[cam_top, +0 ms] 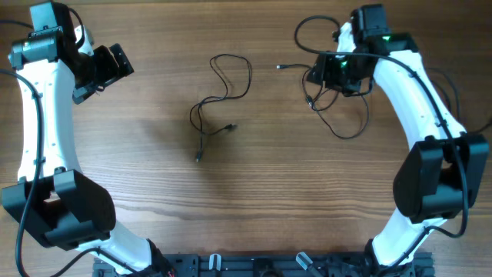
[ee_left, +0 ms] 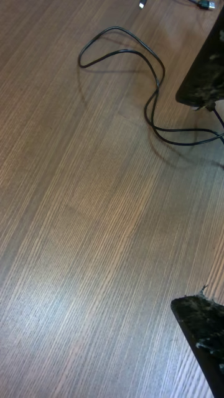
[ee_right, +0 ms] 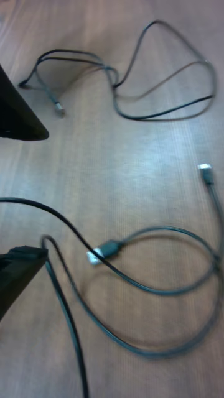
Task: Untangle cables
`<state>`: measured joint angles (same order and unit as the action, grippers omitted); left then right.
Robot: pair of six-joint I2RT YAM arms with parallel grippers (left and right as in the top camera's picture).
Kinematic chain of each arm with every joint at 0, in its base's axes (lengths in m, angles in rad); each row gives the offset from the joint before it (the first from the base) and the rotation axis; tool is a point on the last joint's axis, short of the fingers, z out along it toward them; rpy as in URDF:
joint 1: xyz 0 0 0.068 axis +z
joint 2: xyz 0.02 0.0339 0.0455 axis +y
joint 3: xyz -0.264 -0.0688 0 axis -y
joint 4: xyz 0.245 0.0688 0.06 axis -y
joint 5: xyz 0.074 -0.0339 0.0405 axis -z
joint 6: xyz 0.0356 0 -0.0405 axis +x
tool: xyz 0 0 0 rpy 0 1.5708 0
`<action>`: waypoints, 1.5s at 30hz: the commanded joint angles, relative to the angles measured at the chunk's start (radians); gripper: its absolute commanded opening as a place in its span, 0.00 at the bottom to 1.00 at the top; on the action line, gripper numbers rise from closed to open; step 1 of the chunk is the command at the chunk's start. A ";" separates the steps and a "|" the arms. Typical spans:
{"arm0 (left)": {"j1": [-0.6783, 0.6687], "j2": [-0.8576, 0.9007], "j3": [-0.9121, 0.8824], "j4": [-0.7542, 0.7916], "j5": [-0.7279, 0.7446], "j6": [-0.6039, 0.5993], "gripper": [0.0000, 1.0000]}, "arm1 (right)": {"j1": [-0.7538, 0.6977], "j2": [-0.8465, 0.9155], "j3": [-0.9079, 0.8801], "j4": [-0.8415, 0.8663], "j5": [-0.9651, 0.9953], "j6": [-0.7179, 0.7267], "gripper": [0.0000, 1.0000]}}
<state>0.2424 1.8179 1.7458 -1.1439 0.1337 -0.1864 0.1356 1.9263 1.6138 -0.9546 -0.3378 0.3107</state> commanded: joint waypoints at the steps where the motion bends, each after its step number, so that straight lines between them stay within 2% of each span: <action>1: 0.004 0.000 0.006 0.000 0.015 -0.009 1.00 | 0.056 0.016 -0.003 -0.042 0.115 -0.020 0.77; 9: 0.004 0.000 0.006 0.000 0.015 -0.009 1.00 | 0.134 0.016 -0.032 -0.087 0.341 -0.023 0.84; 13: 0.004 0.000 0.006 0.000 0.015 -0.009 1.00 | 0.137 0.016 -0.132 0.033 0.338 -0.022 0.84; 16: 0.004 0.000 0.006 0.000 0.015 -0.009 1.00 | 0.137 0.016 -0.220 0.206 0.341 -0.021 0.82; 17: 0.004 0.000 0.006 0.000 0.015 -0.009 1.00 | 0.137 0.016 -0.233 0.257 0.342 -0.023 0.79; 18: 0.004 0.000 0.006 0.000 0.015 -0.009 1.00 | 0.136 0.016 -0.237 0.295 0.346 -0.023 0.70; 19: 0.004 0.000 0.006 0.000 0.015 -0.009 1.00 | 0.135 0.016 -0.237 0.344 0.352 -0.029 0.29; 20: 0.004 0.000 0.006 0.000 0.015 -0.009 1.00 | 0.132 0.013 -0.236 0.385 0.357 -0.055 0.04; 27: 0.004 0.000 0.006 0.000 0.015 -0.009 1.00 | 0.042 -0.027 -0.132 0.415 0.412 -0.075 0.04; 32: 0.004 0.000 0.006 0.000 0.015 -0.009 1.00 | 0.007 -0.051 -0.123 0.393 0.178 -0.196 0.04; 33: 0.004 0.000 0.006 0.000 0.015 -0.009 1.00 | 0.007 -0.051 -0.127 0.378 0.179 -0.207 0.05; 34: 0.004 0.000 0.006 0.000 0.015 -0.009 1.00 | 0.007 -0.051 -0.132 0.354 0.179 -0.212 0.45; 35: 0.004 0.000 0.006 0.000 0.015 -0.009 1.00 | 0.007 -0.050 -0.133 0.338 0.178 -0.230 0.67; 37: 0.004 0.000 0.006 0.000 0.015 -0.009 1.00 | 0.007 -0.049 -0.134 0.309 0.179 -0.294 0.75; 39: 0.004 0.000 0.006 0.000 0.015 -0.009 1.00 | 0.007 -0.048 -0.134 0.289 0.179 -0.385 0.76; 45: 0.004 0.000 0.006 0.000 0.015 -0.009 1.00 | 0.008 -0.013 -0.134 0.226 0.129 -0.639 0.89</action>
<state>0.2424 1.8179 1.7458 -1.1439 0.1333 -0.1864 0.1402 1.9038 1.4708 -0.6952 -0.1459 -0.1555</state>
